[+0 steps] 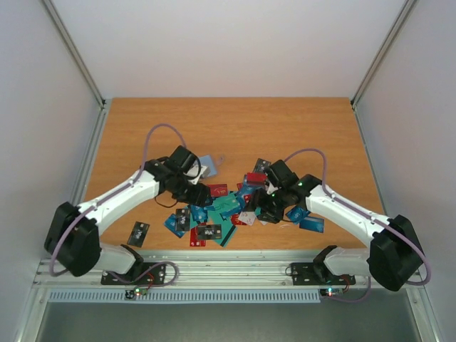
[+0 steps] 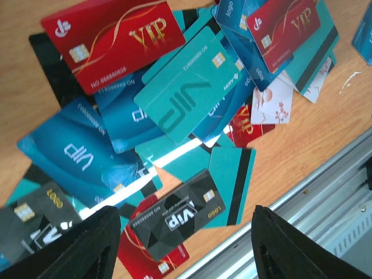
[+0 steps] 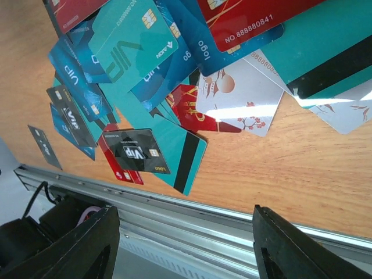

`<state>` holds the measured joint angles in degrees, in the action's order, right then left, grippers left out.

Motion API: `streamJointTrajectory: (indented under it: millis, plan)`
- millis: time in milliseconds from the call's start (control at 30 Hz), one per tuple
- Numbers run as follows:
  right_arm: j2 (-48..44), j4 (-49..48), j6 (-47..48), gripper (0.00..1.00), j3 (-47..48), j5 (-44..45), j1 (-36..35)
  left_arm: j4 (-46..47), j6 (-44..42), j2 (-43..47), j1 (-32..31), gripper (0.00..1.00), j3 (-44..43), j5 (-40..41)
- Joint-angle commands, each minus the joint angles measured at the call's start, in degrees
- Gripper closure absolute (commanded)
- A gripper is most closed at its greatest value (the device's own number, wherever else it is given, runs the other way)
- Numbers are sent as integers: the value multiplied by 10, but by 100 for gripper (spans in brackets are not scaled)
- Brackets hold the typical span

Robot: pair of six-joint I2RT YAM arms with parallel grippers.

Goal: Put the credit cards into the card holder

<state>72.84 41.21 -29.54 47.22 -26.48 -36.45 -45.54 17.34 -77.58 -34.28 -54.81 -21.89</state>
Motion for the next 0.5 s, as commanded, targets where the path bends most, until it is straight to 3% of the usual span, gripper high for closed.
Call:
streamJointTrajectory:
  millis: [0, 200, 467]
  plan:
    - [-10, -68, -61, 36, -30, 13, -9, 5, -85, -61, -3, 36, -44, -8]
    - [6, -173, -83, 38, -58, 6, -15, 12, -133, -153, -3, 37, -94, -59]
    - [55, -284, -123, 39, -95, -36, -15, 11, -121, -246, -4, 37, -145, -85]
